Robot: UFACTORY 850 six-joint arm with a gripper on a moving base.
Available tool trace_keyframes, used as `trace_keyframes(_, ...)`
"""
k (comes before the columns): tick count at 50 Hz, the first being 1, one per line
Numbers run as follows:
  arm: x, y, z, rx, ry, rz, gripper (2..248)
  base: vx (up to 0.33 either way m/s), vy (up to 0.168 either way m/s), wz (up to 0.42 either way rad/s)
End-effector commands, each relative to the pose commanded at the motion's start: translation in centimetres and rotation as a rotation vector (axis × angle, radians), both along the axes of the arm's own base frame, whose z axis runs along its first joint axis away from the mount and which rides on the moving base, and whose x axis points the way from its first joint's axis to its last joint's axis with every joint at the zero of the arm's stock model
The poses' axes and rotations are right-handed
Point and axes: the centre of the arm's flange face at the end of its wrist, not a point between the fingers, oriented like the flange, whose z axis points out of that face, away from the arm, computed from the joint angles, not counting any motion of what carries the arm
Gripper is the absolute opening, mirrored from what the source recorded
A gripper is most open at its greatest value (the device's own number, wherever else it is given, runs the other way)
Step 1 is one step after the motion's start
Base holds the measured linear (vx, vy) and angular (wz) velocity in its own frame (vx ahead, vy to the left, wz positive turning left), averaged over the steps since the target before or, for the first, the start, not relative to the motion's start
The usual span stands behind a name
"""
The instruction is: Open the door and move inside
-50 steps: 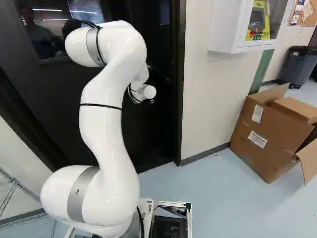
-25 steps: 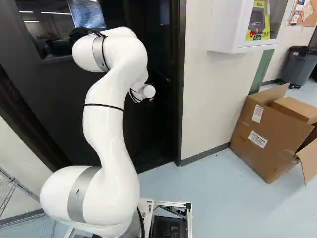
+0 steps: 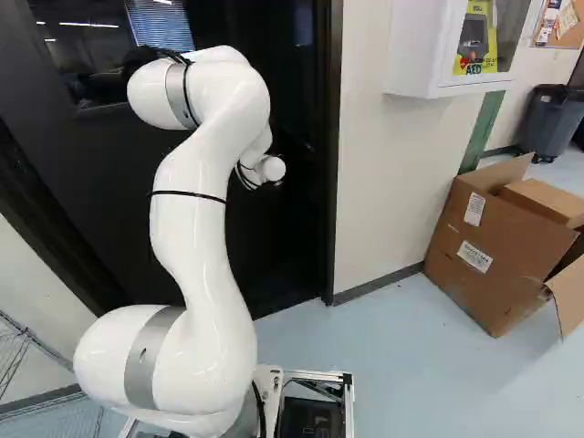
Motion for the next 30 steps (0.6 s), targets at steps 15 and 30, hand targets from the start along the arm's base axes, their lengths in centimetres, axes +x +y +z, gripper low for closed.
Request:
trace_keyframes(15,-2.7,-0.2,0.6,0.016,0.028,-0.026,247,0.000,0.000,0.000)
trace_keyframes(30,-5.5,-0.4,1.2,0.037,0.055,-0.062,247,0.000,0.000,0.000)
